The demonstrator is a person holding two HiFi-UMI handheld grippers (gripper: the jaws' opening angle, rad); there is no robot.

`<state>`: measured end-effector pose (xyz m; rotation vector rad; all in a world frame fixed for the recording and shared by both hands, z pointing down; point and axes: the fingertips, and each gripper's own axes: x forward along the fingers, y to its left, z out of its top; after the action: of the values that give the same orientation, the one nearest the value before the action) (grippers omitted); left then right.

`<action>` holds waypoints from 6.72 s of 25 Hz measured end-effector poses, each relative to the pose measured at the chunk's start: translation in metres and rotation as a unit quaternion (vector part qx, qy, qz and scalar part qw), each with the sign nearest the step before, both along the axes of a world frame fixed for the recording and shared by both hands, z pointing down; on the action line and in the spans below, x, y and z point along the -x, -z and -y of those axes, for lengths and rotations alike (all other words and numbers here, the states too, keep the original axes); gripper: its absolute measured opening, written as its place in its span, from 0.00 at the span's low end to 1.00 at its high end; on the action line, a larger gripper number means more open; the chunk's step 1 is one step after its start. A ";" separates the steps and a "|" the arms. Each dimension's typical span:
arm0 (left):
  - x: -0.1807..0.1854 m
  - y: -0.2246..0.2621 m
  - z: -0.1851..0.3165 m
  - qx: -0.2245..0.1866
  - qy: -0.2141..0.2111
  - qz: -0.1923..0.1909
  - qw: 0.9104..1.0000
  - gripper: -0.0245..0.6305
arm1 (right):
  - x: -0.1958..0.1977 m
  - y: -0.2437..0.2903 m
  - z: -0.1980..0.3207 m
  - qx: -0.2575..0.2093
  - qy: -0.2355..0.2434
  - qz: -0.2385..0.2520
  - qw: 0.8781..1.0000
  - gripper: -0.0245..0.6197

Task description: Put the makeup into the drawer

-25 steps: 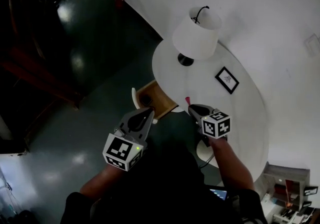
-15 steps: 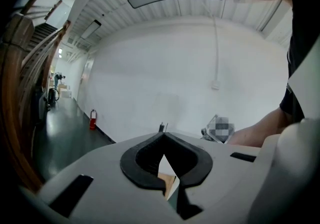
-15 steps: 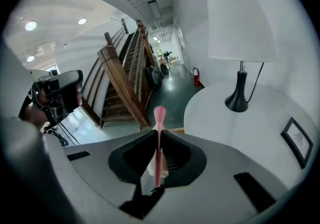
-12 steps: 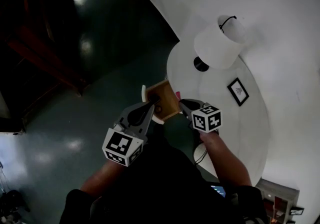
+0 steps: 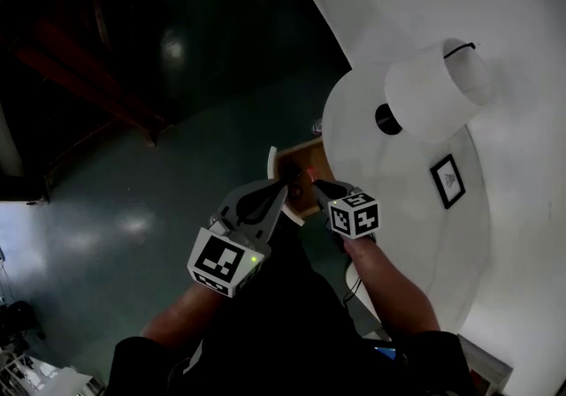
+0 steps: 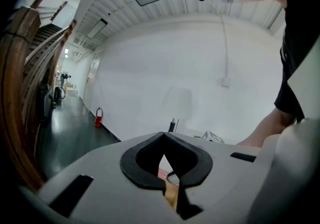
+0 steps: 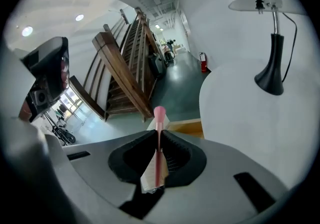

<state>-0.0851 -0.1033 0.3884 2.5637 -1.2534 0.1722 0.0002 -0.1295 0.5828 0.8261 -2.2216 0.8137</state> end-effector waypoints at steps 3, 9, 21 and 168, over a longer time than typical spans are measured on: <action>0.002 -0.015 0.006 -0.002 -0.002 0.009 1.000 0.05 | 0.005 -0.029 0.002 0.004 0.004 -0.018 1.000 0.11; 0.009 -0.044 0.017 0.018 0.027 0.000 0.999 0.05 | 0.007 -0.082 0.010 0.022 0.003 -0.043 0.999 0.11; 0.025 -0.079 0.013 0.059 0.055 -0.001 0.997 0.05 | 0.024 -0.127 0.023 0.027 0.033 -0.084 0.996 0.11; -0.263 0.140 -0.271 -0.081 -0.268 -0.017 0.960 0.05 | -0.284 0.339 -0.368 -0.379 -0.327 0.077 0.863 0.06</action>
<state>0.1777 0.1676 0.2481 2.9790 -0.5502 0.1342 0.2839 0.2381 0.2441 2.0285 -2.4262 0.2320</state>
